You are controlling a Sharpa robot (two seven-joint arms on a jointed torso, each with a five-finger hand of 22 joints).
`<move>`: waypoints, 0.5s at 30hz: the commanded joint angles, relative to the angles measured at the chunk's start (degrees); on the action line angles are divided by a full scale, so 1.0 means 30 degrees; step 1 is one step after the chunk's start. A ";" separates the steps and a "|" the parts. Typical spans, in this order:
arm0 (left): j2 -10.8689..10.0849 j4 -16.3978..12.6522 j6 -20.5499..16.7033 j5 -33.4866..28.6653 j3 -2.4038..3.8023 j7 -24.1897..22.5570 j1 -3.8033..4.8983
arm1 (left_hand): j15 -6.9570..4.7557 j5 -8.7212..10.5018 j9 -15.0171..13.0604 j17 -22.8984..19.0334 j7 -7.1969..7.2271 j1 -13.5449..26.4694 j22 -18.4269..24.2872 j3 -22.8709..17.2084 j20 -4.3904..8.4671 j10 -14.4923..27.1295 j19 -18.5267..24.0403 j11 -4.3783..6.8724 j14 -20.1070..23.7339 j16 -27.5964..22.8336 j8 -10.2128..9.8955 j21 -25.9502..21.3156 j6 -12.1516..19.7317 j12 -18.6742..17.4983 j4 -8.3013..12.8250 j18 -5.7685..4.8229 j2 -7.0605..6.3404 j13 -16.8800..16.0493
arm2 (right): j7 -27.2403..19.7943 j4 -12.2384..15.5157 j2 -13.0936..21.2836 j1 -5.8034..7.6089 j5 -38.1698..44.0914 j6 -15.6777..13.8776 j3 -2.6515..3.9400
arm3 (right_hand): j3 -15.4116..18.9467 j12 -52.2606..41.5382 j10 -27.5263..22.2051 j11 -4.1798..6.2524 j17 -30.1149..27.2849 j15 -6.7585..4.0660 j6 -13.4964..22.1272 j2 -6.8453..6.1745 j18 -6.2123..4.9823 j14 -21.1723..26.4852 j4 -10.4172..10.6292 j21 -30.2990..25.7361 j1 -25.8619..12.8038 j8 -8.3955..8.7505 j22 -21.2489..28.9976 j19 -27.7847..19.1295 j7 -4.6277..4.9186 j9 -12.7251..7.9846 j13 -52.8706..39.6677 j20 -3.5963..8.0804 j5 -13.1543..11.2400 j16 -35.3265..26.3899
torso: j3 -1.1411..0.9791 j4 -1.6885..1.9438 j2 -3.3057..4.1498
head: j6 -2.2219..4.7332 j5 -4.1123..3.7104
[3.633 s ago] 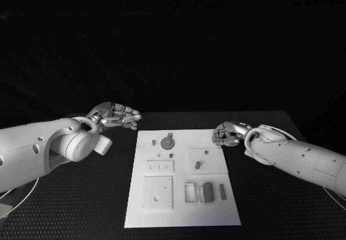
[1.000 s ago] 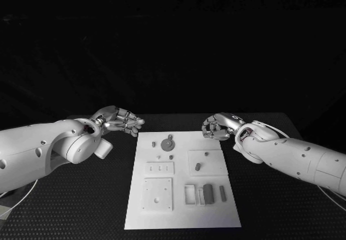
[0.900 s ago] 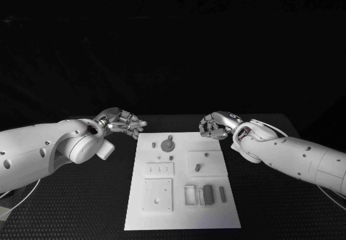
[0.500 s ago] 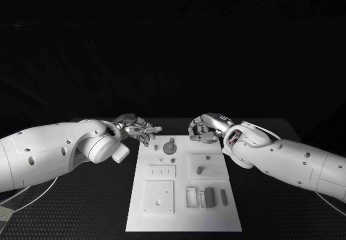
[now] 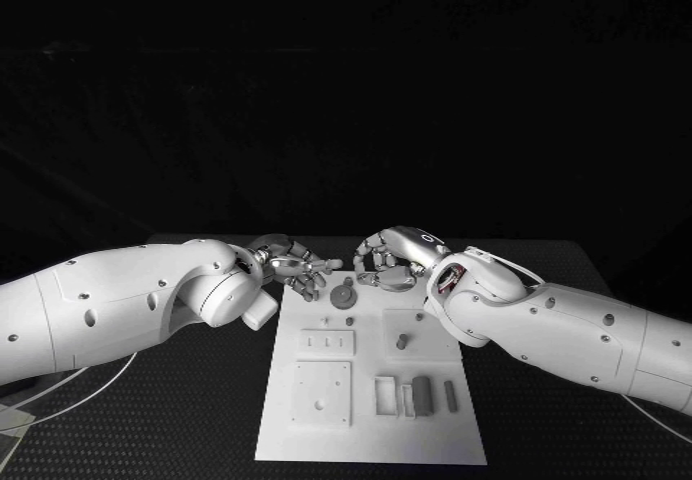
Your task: Assemble the parts on the task board
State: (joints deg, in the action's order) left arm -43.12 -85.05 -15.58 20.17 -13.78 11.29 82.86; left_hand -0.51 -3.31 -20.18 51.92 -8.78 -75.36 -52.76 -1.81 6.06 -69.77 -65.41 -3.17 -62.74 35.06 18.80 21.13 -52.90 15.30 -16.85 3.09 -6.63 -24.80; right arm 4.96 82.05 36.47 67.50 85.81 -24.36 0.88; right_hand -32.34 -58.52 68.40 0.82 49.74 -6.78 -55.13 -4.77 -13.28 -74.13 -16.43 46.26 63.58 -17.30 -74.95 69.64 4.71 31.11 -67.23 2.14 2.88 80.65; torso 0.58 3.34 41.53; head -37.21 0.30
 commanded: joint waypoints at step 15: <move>0.0179 -0.0243 0.0100 -0.0753 0.0009 0.0121 0.0004 | 0.0033 0.0099 -0.0020 -0.0120 0.0093 -0.0391 -0.0296 0.0012 0.0012 0.0387 0.0177 -0.0009 0.0287 0.0366 -0.0020 0.0083 -0.0411 0.0316 0.0026 0.0405 0.0447 -0.0343 | 0.0577 0.0199 -0.0538 -0.0005 0.0079 0.0079 0.0034 | -0.0016 -0.0140 -0.0196 -0.0007 0.0050 -0.0071 -0.0371 -0.0120 -0.0575 0.0030 0.0007 0.0151 -0.0038 0.0118 -0.0412 0.0050 0.0327 0.0038 -0.0066 0.0060 -0.0030 0.0133 | 0.0002 0.0005 0.0019 | -0.0043 -0.0120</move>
State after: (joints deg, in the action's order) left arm -42.70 -85.53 -15.56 18.91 -13.78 12.09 82.84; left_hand -0.51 -3.31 -20.18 51.58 -8.54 -76.30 -53.62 -1.81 6.05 -69.00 -65.41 -3.17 -62.33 35.90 18.81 21.14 -53.62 15.96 -16.85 3.06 -5.69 -25.77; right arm 6.38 82.74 34.99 67.49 85.74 -24.56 0.94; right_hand -32.34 -58.75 68.21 0.62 49.80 -6.73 -55.12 -4.77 -13.28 -74.16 -16.43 46.48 63.58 -17.29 -74.95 69.64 4.73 31.17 -67.35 2.12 2.88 80.75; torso 0.59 3.33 41.62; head -37.33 0.01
